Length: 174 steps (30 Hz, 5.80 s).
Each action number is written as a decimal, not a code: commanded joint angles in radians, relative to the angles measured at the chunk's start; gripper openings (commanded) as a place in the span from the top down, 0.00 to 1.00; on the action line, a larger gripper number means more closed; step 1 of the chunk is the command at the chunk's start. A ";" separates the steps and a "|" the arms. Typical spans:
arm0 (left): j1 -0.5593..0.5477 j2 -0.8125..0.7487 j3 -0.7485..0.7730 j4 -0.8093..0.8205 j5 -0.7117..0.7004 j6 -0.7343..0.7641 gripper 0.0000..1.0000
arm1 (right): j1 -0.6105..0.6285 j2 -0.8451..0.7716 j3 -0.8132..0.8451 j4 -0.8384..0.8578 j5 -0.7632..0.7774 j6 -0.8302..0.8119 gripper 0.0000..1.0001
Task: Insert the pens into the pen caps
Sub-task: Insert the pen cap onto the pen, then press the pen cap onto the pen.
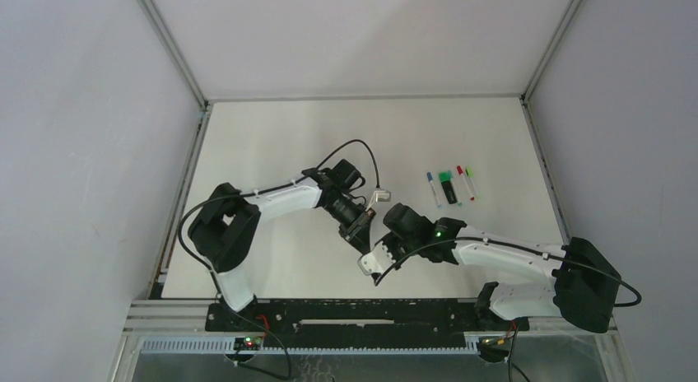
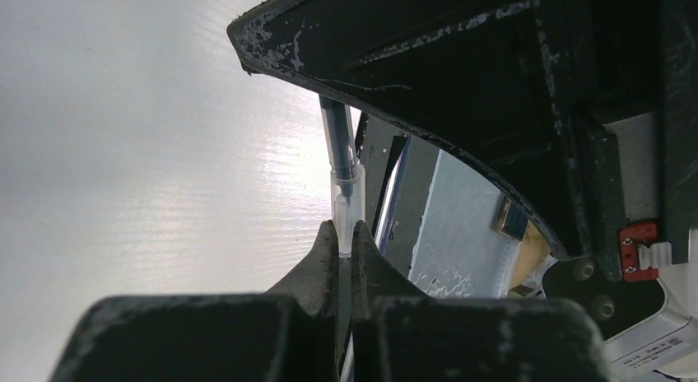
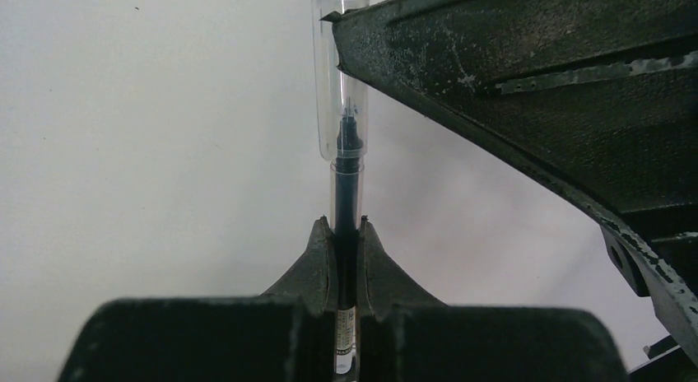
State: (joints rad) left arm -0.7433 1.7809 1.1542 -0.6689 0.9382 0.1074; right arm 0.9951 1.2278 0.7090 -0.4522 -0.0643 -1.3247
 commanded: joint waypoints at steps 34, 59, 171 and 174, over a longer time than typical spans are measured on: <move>0.013 -0.078 -0.007 0.352 -0.029 -0.353 0.67 | -0.113 -0.074 0.044 -0.048 -0.323 0.118 1.00; 0.096 -0.931 -0.537 1.212 -0.311 -0.309 0.12 | -0.491 -0.155 0.251 -0.293 -0.999 0.355 1.00; -0.360 -0.184 -0.289 0.649 -0.388 -0.605 1.00 | -0.886 -0.163 0.426 0.210 -0.880 1.200 1.00; -0.361 -0.197 -0.279 0.618 -0.434 -0.603 1.00 | -0.890 -0.162 0.415 0.233 -0.923 1.215 1.00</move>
State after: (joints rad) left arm -0.9478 1.4986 0.9802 0.6060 0.2241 -0.5308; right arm 0.1631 1.0893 0.9718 -0.5903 -1.0763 -0.1787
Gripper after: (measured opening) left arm 0.045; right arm 0.045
